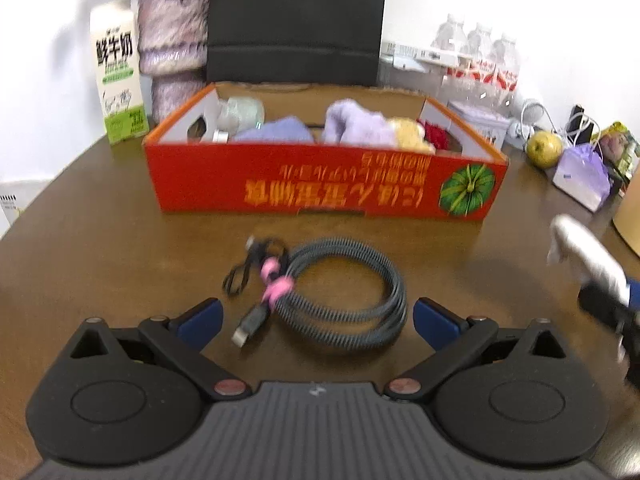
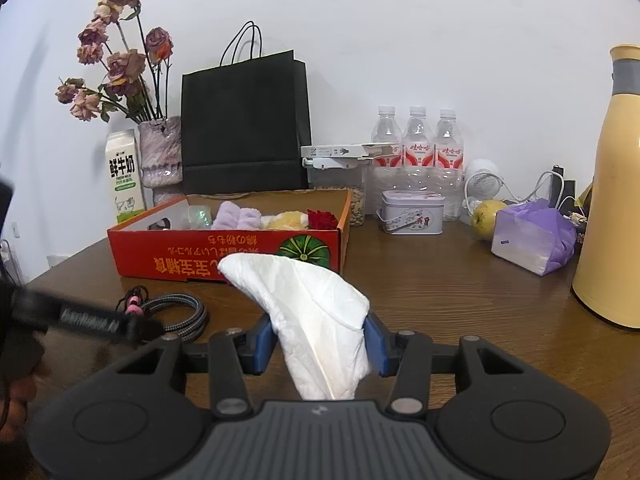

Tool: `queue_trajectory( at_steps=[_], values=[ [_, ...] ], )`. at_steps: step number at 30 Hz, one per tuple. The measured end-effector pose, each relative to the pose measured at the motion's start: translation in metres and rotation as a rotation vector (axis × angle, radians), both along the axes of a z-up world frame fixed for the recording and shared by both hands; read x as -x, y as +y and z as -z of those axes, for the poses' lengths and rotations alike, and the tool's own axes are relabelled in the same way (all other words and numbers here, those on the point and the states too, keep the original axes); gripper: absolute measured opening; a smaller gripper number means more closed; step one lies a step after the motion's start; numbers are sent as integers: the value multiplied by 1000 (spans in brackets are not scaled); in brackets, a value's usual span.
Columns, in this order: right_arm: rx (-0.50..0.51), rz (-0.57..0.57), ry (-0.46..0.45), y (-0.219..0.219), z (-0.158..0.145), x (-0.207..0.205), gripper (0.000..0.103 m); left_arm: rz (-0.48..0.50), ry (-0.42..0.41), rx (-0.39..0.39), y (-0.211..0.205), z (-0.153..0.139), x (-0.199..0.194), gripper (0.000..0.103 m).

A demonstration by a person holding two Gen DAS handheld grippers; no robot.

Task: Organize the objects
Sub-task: 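Grasp the black braided cable with the left gripper while the right gripper holds the tissue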

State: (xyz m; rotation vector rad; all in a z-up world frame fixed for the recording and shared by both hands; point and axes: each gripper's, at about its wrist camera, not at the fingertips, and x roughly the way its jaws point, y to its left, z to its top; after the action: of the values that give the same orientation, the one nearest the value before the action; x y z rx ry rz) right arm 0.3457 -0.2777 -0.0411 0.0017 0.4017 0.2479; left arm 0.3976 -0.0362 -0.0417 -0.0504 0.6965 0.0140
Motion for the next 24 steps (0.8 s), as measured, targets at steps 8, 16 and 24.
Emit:
queue_trajectory(
  at_steps=[8,16,24],
  values=[
    [4,2,6,3,1,-1,46,-1,76,-47,-15,-4,-37,103],
    [6,4,21,4,4,-3,46,-2,162,-38,-18,11,-63,103],
    [1,12,30,3,5,-3,47,-33,130,-46,-13,23,-61,103]
  ],
)
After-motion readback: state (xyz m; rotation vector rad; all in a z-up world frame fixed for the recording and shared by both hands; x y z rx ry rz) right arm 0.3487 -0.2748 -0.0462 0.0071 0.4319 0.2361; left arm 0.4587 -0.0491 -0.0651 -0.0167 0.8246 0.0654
